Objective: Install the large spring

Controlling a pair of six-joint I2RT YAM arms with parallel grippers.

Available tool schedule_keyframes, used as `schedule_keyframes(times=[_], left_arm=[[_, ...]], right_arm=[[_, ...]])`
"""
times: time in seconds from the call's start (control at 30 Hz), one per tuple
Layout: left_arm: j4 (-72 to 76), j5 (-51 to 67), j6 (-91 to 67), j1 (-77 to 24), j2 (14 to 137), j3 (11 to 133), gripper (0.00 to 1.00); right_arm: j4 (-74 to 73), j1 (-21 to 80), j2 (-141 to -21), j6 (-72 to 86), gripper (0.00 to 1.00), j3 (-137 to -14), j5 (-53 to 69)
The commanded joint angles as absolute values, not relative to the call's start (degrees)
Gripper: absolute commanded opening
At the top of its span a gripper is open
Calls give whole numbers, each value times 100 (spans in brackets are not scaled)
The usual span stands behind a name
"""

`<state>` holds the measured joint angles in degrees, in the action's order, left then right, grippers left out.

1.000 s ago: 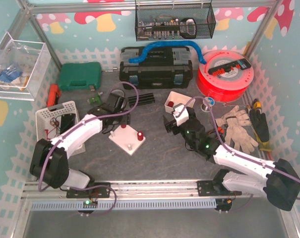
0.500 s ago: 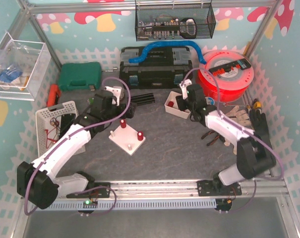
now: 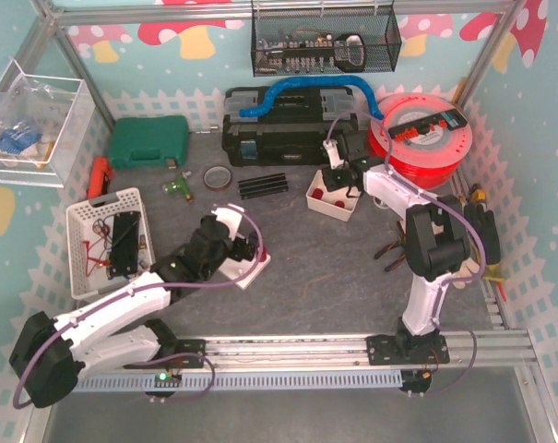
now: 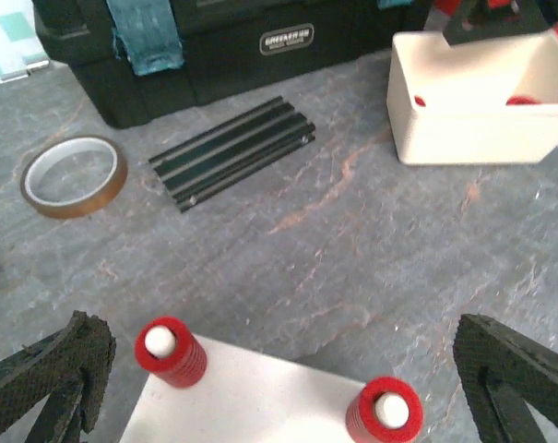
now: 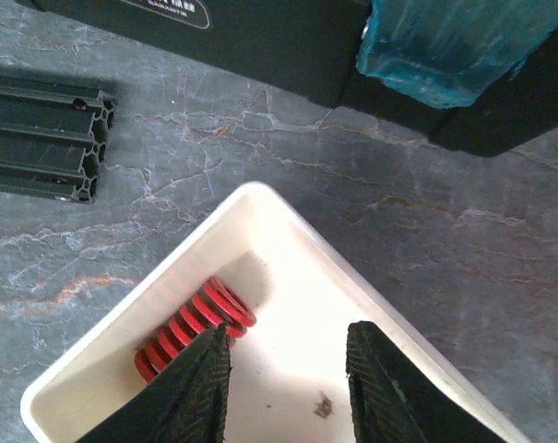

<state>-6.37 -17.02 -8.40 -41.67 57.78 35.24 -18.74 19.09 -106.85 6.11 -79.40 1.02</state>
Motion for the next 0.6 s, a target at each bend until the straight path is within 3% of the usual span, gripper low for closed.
schedule_keyframes(times=[0.0, 0.23, 0.4, 0.57], left_arm=[[-293, -2874, -646, -4561, 5823, 3363, 99], [-662, -2720, -811, -4518, 6073, 4000, 99], [-980, -2395, -1165, -4518, 5918, 4411, 99], [-1293, -1906, -1301, -4501, 5552, 4684, 99]], right_arm=[[-3229, 1892, -11220, 1094, 39, -8783, 11], [-4231, 1873, -11487, 1677, 52, -9490, -130], [-3946, 1890, -11481, 3028, 55, -9522, -229], [-4730, 1898, -11534, 4329, 55, -10023, -853]])
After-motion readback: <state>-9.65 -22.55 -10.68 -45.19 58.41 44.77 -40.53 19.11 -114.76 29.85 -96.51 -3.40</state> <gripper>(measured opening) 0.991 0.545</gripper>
